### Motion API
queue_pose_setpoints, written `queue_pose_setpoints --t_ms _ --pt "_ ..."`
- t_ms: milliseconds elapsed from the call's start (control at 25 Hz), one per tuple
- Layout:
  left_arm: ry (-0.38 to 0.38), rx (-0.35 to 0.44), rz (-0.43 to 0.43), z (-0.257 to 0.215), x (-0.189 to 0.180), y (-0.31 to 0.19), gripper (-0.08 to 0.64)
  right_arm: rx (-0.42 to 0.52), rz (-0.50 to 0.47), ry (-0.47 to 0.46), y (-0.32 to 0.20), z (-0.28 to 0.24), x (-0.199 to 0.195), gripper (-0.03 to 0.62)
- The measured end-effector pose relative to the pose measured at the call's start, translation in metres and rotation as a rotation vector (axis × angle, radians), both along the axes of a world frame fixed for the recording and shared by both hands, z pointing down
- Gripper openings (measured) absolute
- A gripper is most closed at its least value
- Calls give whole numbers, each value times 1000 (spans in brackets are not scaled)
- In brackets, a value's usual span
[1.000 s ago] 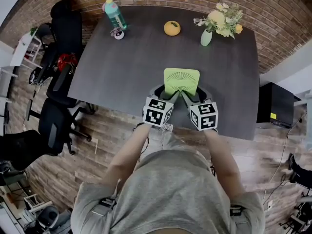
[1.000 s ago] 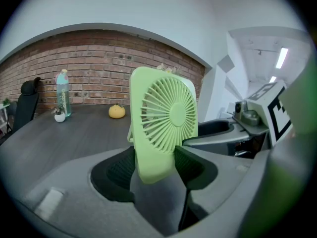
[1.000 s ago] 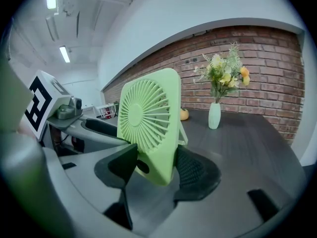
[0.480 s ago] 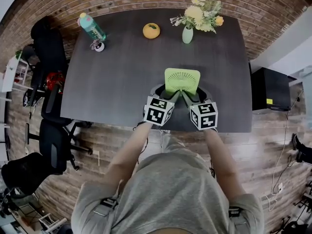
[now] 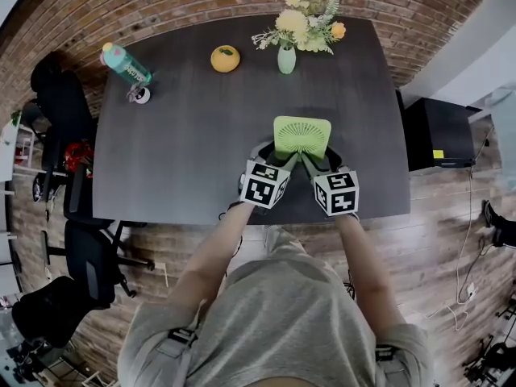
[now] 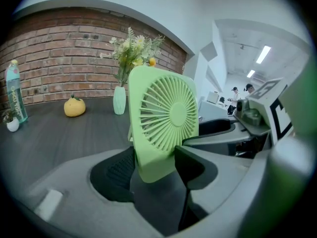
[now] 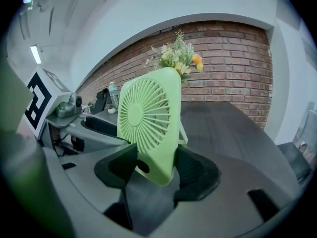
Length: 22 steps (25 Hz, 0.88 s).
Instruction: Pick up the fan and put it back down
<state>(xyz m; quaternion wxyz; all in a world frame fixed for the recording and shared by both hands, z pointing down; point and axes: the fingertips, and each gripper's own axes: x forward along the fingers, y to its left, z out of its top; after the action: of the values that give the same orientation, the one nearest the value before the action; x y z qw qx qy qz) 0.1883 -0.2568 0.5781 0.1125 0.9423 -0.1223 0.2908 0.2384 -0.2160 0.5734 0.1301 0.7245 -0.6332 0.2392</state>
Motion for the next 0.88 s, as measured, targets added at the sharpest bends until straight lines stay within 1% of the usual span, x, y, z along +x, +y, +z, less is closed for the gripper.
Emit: queue_pose_setpoints --t_ms 200,560,880 --pt "-18 -8 29 10 14 4 250 -20 30 -9 6 11 12 242" --pt "-50 4 67 27 27 11 249 -42 65 -24 14 28 25 242" --pt "-67 42 76 32 29 14 249 -49 79 -51 18 37 27 242"
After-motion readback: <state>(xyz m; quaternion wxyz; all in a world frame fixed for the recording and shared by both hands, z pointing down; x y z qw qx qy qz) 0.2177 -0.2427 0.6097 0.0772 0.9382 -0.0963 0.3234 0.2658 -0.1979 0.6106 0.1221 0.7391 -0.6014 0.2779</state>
